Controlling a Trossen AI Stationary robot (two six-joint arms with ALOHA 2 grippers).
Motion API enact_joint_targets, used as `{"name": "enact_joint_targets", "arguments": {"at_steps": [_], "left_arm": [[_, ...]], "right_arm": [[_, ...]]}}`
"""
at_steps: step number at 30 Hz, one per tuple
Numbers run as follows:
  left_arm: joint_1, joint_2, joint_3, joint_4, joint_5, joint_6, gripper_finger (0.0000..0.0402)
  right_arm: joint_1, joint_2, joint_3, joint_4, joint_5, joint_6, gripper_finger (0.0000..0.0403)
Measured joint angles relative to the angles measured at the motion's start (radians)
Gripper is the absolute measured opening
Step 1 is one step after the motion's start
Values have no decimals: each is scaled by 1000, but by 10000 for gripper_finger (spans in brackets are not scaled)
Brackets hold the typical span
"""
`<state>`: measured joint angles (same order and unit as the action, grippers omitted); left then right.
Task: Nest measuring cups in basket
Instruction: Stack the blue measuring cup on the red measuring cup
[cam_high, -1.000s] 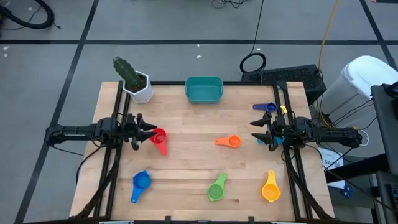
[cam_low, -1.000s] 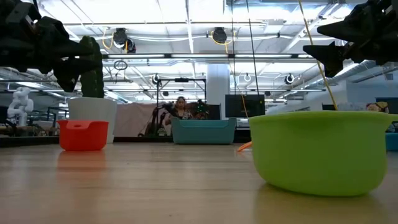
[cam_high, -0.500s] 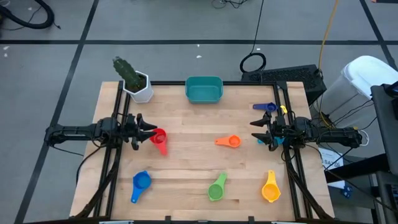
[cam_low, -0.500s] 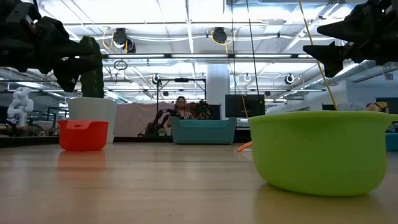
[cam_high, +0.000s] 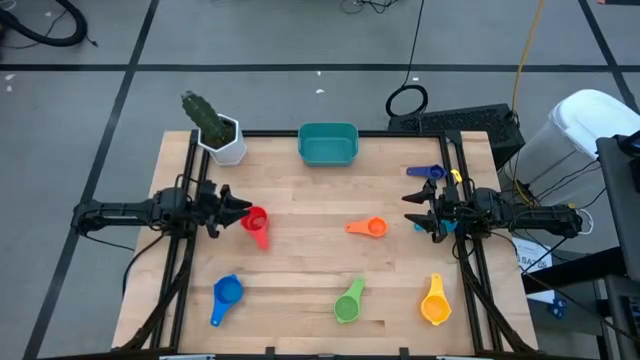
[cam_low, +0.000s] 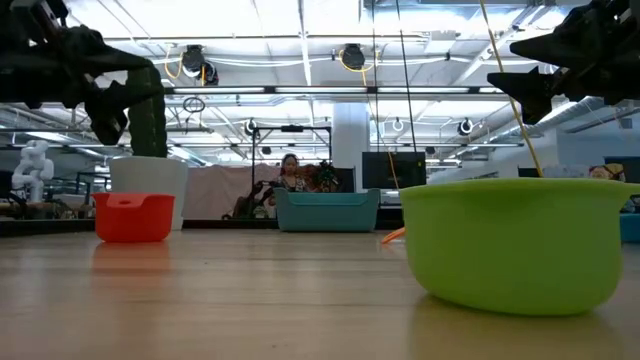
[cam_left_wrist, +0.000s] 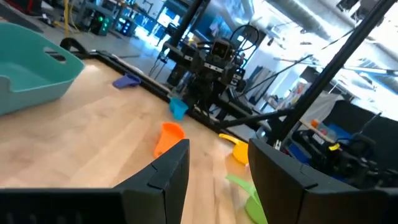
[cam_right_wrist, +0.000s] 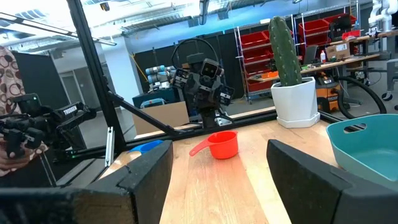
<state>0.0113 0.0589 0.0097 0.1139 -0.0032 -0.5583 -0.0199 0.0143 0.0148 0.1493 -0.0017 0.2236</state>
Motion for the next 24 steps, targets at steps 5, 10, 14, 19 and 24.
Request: {"name": "enact_joint_targets", "arguments": {"at_steps": [5, 10, 14, 19, 24], "left_arm": [[1, 14, 112, -143, 3, -13, 166], [1, 157, 411, -571, -11, 33, 166], [1, 372, 668, -767, -23, 90, 166], [-6, 702, 947, -980, -23, 199, 166], [-32, 1028, 1105, -1240, -24, 365, 166]], "right_arm": [[0, 0, 0, 0, 0, 0, 251], [0, 0, 0, 0, 0, 0, 251], [0, 0, 0, 0, 0, 0, 251], [0, 0, 0, 0, 0, 0, 251], [0, 0, 0, 0, 0, 0, 251]]}}
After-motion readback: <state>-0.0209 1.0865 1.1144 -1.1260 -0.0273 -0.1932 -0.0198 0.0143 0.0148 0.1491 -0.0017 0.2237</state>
